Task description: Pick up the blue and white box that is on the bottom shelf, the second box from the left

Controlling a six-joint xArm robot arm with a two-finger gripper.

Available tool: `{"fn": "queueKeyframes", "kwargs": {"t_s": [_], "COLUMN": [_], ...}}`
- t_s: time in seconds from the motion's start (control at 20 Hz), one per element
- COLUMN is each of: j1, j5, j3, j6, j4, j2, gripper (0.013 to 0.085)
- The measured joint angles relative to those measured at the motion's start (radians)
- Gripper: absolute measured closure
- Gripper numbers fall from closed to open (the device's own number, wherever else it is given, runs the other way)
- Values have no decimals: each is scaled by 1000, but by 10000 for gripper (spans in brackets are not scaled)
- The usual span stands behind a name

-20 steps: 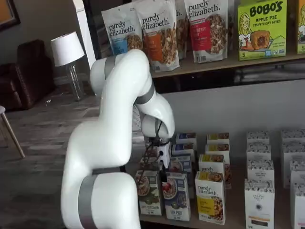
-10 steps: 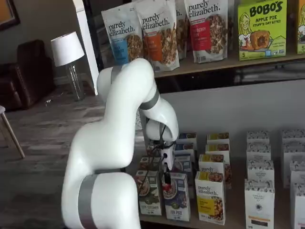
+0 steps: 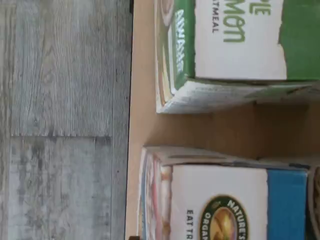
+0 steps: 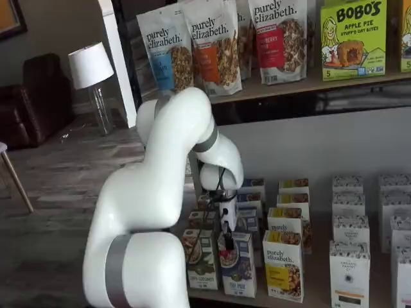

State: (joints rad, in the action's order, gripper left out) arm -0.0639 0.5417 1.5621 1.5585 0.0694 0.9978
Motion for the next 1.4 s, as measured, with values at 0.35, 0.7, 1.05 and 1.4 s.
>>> {"fn": "queueKeyframes", "kwargs": {"t_s": [0.35, 0.7, 1.05, 1.4], "j1": [6, 9, 11, 13], "j5": [40, 46, 44, 47], "j3": [47, 54, 53, 53], "j6": [-23, -29, -18, -24], "j4": [-33, -44, -34, -43], "j2": [37, 47, 46, 45], "gripper": [130, 130, 290, 330]}}
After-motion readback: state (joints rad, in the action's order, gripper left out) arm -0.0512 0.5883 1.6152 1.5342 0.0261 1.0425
